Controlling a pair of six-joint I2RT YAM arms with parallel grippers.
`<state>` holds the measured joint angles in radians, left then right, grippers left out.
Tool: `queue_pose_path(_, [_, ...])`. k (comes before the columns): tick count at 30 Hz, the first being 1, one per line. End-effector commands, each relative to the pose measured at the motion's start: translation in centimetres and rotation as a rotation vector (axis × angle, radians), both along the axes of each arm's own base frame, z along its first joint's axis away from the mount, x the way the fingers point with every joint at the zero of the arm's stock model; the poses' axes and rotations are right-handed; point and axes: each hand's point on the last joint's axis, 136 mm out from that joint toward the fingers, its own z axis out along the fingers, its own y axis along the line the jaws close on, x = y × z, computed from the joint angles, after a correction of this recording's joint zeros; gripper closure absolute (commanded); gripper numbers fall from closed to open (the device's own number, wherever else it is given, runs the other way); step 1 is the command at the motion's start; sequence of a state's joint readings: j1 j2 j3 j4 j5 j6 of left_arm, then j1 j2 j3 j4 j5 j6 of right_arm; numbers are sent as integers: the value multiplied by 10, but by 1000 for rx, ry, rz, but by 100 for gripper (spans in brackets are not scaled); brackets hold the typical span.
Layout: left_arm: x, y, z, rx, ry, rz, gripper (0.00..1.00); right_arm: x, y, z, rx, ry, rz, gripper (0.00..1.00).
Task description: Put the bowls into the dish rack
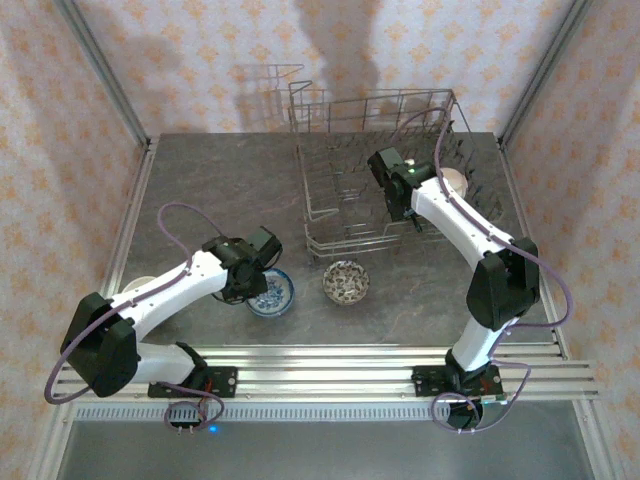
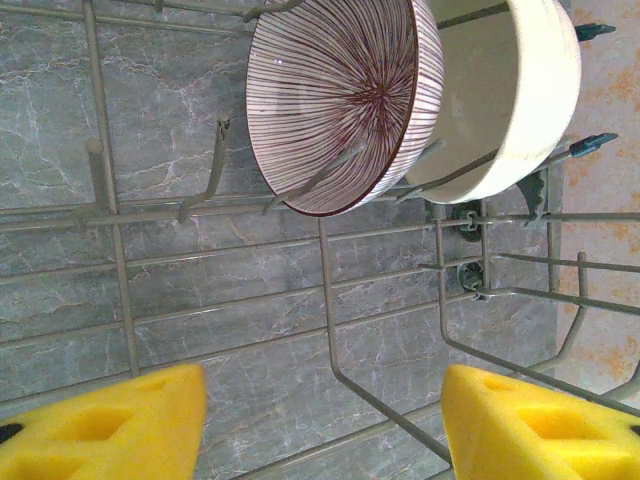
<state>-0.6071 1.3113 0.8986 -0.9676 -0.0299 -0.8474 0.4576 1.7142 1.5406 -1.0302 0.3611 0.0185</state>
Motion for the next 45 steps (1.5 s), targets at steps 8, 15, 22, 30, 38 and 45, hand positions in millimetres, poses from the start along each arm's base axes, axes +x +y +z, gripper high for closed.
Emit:
queue_pose_path(8, [-11, 6, 3, -13, -1, 49, 82, 0, -1, 12, 4, -45, -3, 37])
queue_pose_path(15, [-17, 17, -3, 55, 28, 22, 60, 1, 0, 11, 8, -41, 0, 37])
queue_pose_path(22, [-8, 7, -12, 30, 19, -10, 58, 1, 0, 10, 4, -38, -1, 37])
queue_pose_path(30, [0, -1, -12, 24, 25, -44, 73, -1, 0, 12, 8, -42, -4, 37])
queue_pose_path(38, [-4, 2, -6, 27, 26, -48, 75, 0, 1, 10, 9, -35, -3, 37])
queue_pose_path(45, [-3, -2, -4, 12, 26, -53, 74, 0, 3, 8, 20, -29, 0, 37])
